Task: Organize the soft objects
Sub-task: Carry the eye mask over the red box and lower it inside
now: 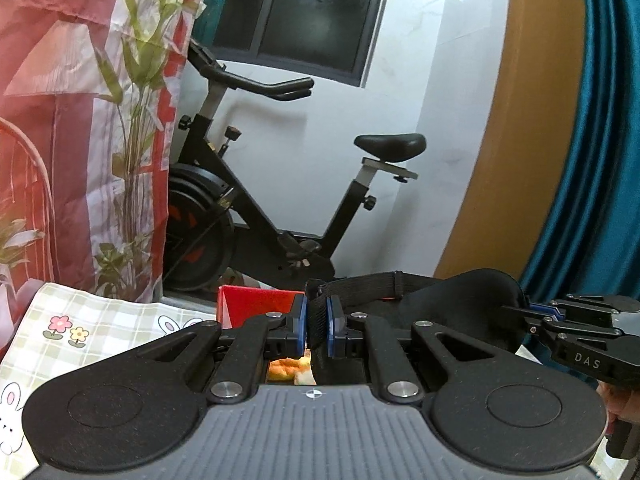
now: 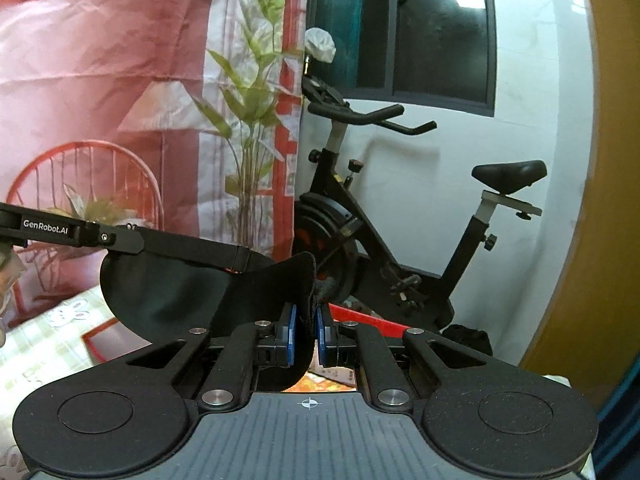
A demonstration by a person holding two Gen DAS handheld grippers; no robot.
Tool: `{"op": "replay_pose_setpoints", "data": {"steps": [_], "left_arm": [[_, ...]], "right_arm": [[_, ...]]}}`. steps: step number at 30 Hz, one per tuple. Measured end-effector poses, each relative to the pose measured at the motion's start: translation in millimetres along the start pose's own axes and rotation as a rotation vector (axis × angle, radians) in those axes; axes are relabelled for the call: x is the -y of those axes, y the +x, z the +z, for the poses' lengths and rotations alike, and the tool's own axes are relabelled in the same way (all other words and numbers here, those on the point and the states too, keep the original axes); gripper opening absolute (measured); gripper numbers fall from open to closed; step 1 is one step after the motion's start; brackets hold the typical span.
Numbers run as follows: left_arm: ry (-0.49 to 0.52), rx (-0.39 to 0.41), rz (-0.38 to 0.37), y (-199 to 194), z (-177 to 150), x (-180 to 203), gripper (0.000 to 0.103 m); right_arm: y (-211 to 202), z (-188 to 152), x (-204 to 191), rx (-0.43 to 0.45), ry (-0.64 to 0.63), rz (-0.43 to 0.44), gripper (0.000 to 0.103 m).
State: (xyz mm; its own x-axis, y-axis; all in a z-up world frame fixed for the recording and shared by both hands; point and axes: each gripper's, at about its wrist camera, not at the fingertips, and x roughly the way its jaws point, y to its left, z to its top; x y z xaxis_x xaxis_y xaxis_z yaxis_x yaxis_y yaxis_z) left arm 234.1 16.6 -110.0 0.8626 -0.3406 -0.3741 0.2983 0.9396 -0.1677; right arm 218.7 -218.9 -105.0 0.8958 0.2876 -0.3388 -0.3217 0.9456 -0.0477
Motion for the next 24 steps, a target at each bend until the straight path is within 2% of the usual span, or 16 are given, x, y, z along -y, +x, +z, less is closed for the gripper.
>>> {"op": "replay_pose_setpoints", "data": {"steps": [10,19,24], "left_arm": [[0.010,-0.047,0.030,50.9,9.2,-8.7,0.011],[0.041,-0.197,0.038,97.8,-8.6,-17.0,0.011],[0.039,-0.237,0.036,107.7,-10.2,-23.9,0.012]], "right_arm": [[65.7,5.2,9.1,-0.066,0.000,-0.018,0.009],[113.3,-15.8,10.3,-0.233,0.019,0.000,0.009],[125.7,-21.5,14.2,-0.295,0.042,-0.010,0.011]]}}
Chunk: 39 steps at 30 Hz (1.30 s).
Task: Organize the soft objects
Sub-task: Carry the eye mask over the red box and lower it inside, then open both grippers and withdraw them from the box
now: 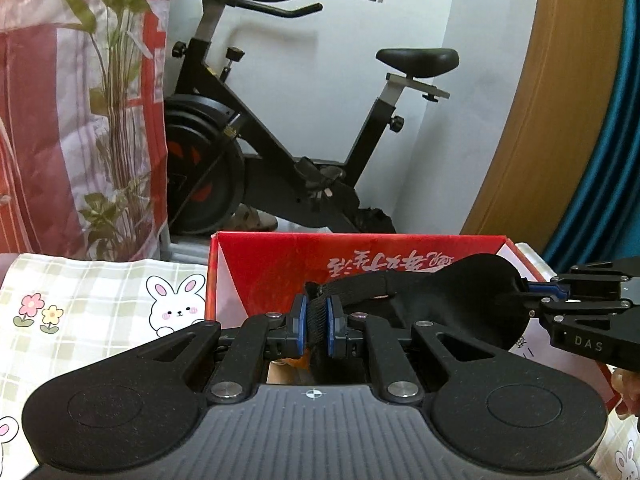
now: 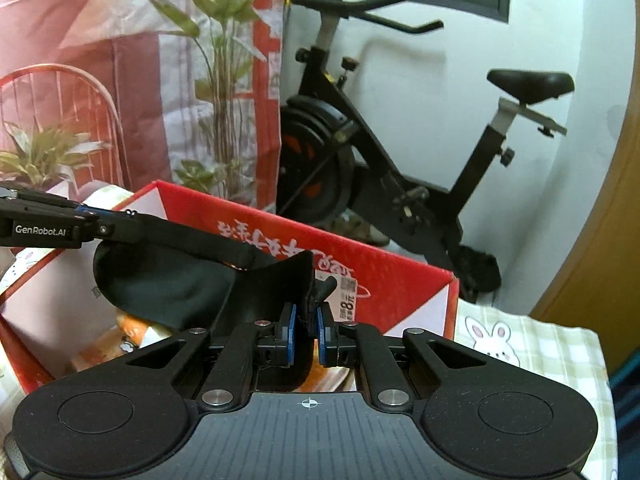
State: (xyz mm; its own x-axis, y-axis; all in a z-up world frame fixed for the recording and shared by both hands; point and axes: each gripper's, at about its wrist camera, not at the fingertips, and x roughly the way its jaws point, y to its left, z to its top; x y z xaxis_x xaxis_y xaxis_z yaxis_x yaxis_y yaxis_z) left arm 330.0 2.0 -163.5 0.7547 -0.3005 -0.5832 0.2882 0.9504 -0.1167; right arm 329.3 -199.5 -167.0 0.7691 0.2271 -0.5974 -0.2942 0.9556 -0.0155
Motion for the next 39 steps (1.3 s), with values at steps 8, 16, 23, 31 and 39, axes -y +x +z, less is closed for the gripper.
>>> {"op": "replay_pose_setpoints", "data": {"steps": [8,16,23,31,39], "left_arm": [[0.037,-0.017,-0.011,2.5,5.9,3.5,0.064],[0.068,0.009,-0.005,-18.4,9.1,11.0,0.076],[0.086,0.028,-0.002,-47.0,2.9,22.3,0.077],[0.080,0.023,-0.010,-85.4,-26.3,32.2,0.077],[0.064,0.021,-0.020,-125.5,-66.0,39.8,0.077]], "right_arm": [[1.8,-0.2,0.1,-0.025,0.015,-0.047,0.038],[-12.3,1.0,-3.3,-0.010,0.007,-0.069,0.061],[-37.8,-5.3,-7.2,0.010,0.000,-0.078,0.061],[-76.0,-21.2,-19.2,0.045,0.009,-0.059,0.061],[-118.1,-48.9,-35.6,0.097,0.048,-0.015,0.060]]}}
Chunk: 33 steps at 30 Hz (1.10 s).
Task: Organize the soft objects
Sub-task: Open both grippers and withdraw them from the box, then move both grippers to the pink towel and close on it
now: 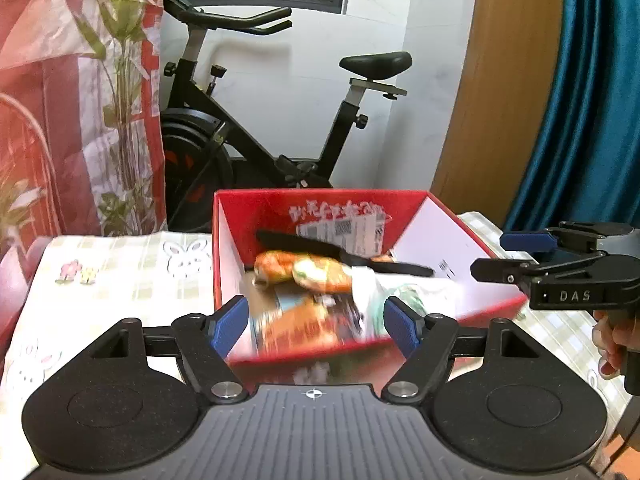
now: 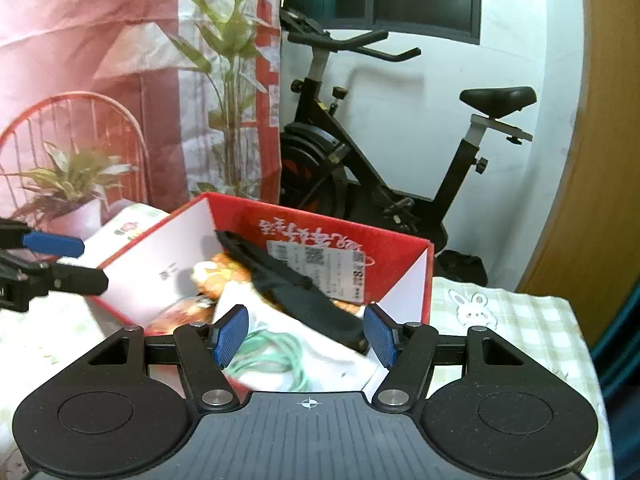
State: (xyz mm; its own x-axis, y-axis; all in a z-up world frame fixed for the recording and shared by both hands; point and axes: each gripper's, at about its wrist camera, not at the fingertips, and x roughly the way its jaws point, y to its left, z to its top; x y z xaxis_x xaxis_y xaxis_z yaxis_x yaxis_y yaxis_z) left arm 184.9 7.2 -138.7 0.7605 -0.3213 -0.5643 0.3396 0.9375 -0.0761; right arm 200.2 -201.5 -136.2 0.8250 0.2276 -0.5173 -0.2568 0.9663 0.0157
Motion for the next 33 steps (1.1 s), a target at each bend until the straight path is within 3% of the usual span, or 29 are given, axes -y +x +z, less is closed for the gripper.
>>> {"op": "replay_pose_setpoints", "data": {"steps": [10,22,30,33], "left_arm": [[0.001,-0.056,-0.021,-32.1,-62.0,5.9,0.077],[-0.116,-0.123,-0.031,-37.9,-125.4,-14.0,0.075],[-0.145,-0.125,-0.045,-38.5,-141.2,-12.9,0.073],[-0.161,-0.135,-0.055,-36.6,-146.2,-14.4,0.070]], "right_arm": [[-47.9,-53.9,-21.7,0.024,0.038,0.025,0.060],[-76.0,-150.9,-26.9,-0.143,0.124,0.022,0.059],[-82.9,-176.2,-23.5,-0.199,0.177,0.009,0.059],[-77.9,-180.4,-22.8,-0.223,0.193,0.017,0.051]]}}
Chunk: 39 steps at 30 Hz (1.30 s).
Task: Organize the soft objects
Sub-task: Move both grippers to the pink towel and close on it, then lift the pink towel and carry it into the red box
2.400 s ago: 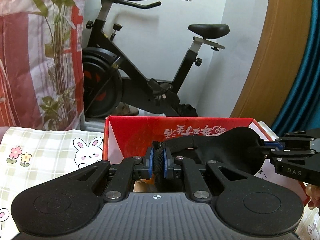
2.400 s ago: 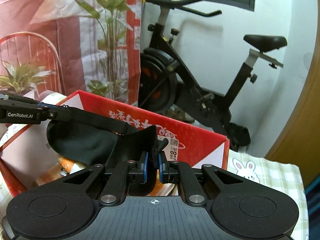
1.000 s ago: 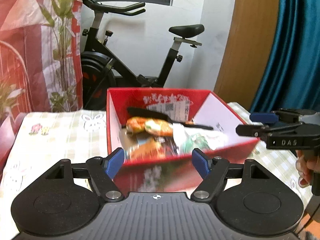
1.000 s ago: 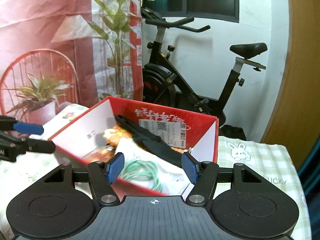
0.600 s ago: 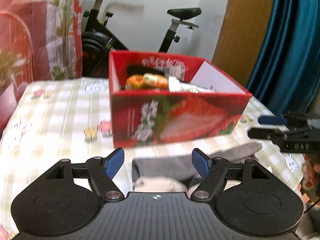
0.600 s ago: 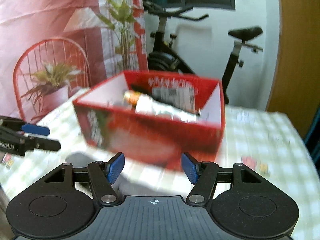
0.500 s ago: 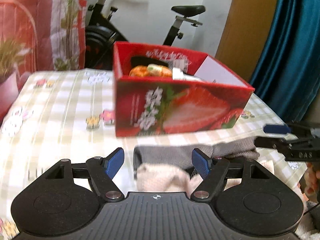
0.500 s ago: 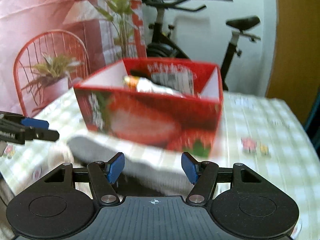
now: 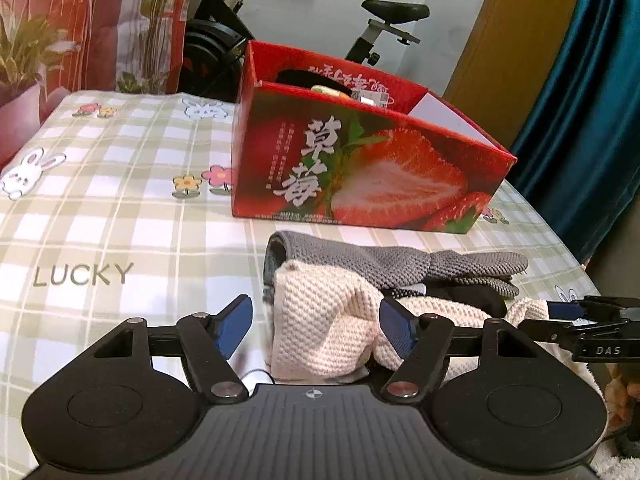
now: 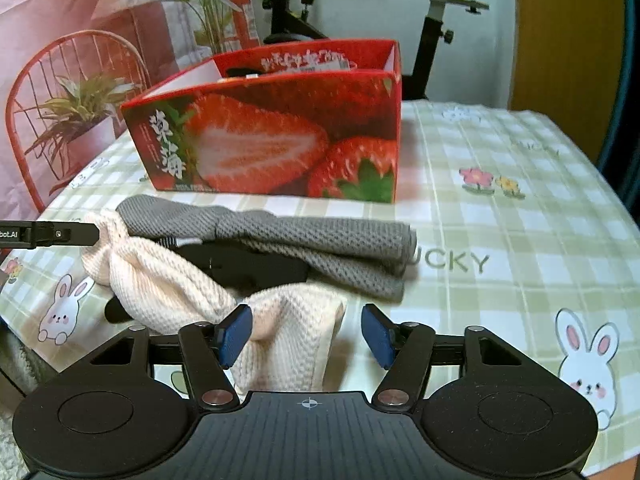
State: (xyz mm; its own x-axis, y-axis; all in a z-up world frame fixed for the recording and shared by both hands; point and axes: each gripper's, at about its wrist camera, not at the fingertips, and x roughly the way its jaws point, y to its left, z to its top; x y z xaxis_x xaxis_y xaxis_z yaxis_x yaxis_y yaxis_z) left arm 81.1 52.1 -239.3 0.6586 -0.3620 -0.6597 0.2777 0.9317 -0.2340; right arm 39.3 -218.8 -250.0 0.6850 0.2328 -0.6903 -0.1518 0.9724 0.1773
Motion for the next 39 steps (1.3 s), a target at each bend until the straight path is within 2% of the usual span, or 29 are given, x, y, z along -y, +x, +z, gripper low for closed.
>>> {"op": "replay_pose_setpoints", "data": {"steps": [3,5,7,12,13,15,18,30,39], "left_arm": [[-0.014,-0.012,-0.011,1.7,-3.4,-2.5,0.061],[-0.018,-0.017,-0.017,4.2,-3.4,-2.1,0.058],[-0.025,-0.023,-0.023,5.5,-4.6,-2.6,0.057],[-0.062,-0.033,-0.040,9.2,-7.3,-7.8,0.051],[-0.067,-0.031,-0.044,9.3,-7.5,-8.4,0.047],[-0.068,-0.019,-0.046,7.5,-7.7,-8.3,0.017],[-0.069,0.018,-0.048,1.4,-5.7,-9.3,0.012],[-0.024,0.142,-0.035,-21.1,11.1,1.0,0.011],[0.058,0.262,-0.021,-37.5,68.3,14.5,0.011]], "right_arm": [[4.4,-2.6,-2.9,-0.017,-0.008,0.012,0.041],[5.9,-2.8,-4.2,-0.016,-0.011,0.016,0.035],[6.4,-1.7,-4.7,-0.011,-0.011,0.018,0.019],[5.5,2.4,-6.4,0.010,-0.023,0.022,0.016],[4.7,3.7,-7.2,0.018,-0.028,0.021,0.015],[3.1,6.7,-8.8,0.033,-0.041,0.019,0.015],[-1.4,11.4,-9.4,0.058,-0.050,0.018,0.015],[-23.6,40.2,-12.9,0.169,-0.078,0.033,0.014],[-35.7,101.7,-20.7,0.278,-0.195,0.023,0.014]]}}
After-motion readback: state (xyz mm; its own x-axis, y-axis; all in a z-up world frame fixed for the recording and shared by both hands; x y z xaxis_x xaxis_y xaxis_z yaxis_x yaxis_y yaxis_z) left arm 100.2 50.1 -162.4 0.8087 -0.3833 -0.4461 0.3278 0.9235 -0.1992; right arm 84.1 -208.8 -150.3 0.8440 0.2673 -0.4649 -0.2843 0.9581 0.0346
